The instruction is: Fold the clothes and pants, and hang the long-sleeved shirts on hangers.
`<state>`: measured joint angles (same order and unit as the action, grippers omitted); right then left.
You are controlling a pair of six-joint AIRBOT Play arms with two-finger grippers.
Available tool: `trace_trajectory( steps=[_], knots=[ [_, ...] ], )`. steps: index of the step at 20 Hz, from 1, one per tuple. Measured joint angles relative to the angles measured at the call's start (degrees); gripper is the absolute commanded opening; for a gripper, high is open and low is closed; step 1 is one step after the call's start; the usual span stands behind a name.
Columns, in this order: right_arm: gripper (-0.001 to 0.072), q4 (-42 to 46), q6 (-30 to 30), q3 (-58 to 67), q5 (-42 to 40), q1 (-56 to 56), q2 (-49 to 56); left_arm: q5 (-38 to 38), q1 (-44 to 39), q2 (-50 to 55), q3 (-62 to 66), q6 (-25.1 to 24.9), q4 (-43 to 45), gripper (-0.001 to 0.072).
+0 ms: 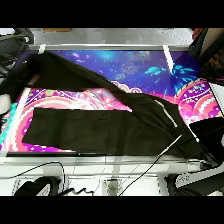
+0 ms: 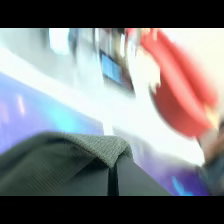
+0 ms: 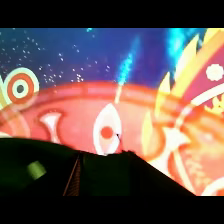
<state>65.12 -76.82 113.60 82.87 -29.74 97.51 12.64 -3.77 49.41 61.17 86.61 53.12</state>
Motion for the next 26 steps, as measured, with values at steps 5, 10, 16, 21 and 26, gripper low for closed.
trace_trajectory(
  steps=[5, 10, 16, 21, 26],
  knots=[
    [0.0318, -2.1, 4.59, -9.49, 2.23, -4.2, -1.27, 4.31, 5.77, -2.16, 0.59, -0.37, 3.85, 0.0015],
    [0.0372, -11.61, 16.02, -25.33, 4.66, -6.67, -1.66, 6.49, 9.16, 9.09, 0.7, -0.48, 7.15, 0.0016],
    [0.0556, -16.41, 25.33, -35.36, -0.98, -3.56, -1.22, -2.23, 9.99, 21.97, 0.72, -0.48, 6.27, 0.0016],
    [0.0567, -14.01, 27.76, -36.61, -10.6, 3.87, 0.22, -4.35, 10.05, 26.47, 0.74, -0.48, 5.07, 0.0016],
    [0.0566, -6.36, 22.32, -36.54, -20.09, 9.03, 1.84, -4.48, 9.68, 27.56, 0.74, -0.48, 4.85, 0.0016]
  ],
)
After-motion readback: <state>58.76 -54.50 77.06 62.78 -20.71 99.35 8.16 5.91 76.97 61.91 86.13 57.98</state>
